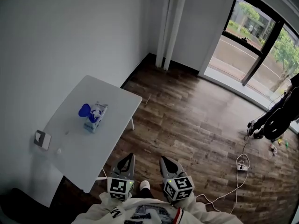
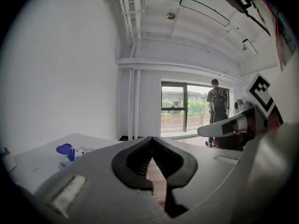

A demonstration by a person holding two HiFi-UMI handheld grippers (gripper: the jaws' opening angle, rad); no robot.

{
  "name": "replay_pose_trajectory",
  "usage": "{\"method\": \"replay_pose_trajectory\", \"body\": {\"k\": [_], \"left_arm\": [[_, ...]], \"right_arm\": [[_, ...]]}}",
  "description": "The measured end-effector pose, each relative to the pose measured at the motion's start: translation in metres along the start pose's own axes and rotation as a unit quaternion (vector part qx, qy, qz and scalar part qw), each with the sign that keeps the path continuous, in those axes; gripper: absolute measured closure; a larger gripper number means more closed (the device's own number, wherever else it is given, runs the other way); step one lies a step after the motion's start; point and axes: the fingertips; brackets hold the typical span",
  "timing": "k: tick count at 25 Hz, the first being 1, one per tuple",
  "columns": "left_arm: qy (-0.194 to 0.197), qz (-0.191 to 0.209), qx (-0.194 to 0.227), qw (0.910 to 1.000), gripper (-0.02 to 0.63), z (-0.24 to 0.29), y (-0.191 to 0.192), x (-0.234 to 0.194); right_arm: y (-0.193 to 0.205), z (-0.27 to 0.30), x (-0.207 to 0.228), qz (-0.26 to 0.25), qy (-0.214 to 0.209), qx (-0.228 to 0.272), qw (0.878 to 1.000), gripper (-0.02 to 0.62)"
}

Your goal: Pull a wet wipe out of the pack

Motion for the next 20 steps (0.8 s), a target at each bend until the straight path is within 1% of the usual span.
{"method": "replay_pose_trajectory", "body": {"k": [2, 7, 12, 16, 20], "left_arm": [[0.0, -0.001, -0.001, 1.0, 0.601, 0.009, -0.003, -0.01], [-0.004, 0.006, 0.015, 0.9999, 0.601, 0.028, -0.018, -0.036], [-0.011, -0.001, 0.024, 0.9997, 0.601, 0.046, -0.026, -0.056], [-0.018, -0.015, 0.023, 0.9995, 0.601, 0.058, -0.032, -0.065], [-0.036, -0.022, 0.029, 0.9987, 0.601, 0.072, -0.036, -0.082]], "right_arm": [[-0.005, 0.014, -0.001, 0.0, -0.003, 0.0, 1.0, 0.59], [-0.024, 0.043, 0.0, 0.003, -0.009, 0.012, 1.0, 0.59], [-0.042, 0.065, 0.007, -0.001, -0.01, 0.015, 1.0, 0.59], [-0.053, 0.081, 0.014, -0.006, -0.012, 0.01, 1.0, 0.591], [-0.062, 0.105, 0.021, -0.017, -0.022, 0.005, 1.0, 0.589]]}}
Point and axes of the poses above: the fingertips, and each gripper's own axes: z forward along the fingers, x to its right, y out of its underside, and after that the axes turned 4 degrees about -z, right-handed
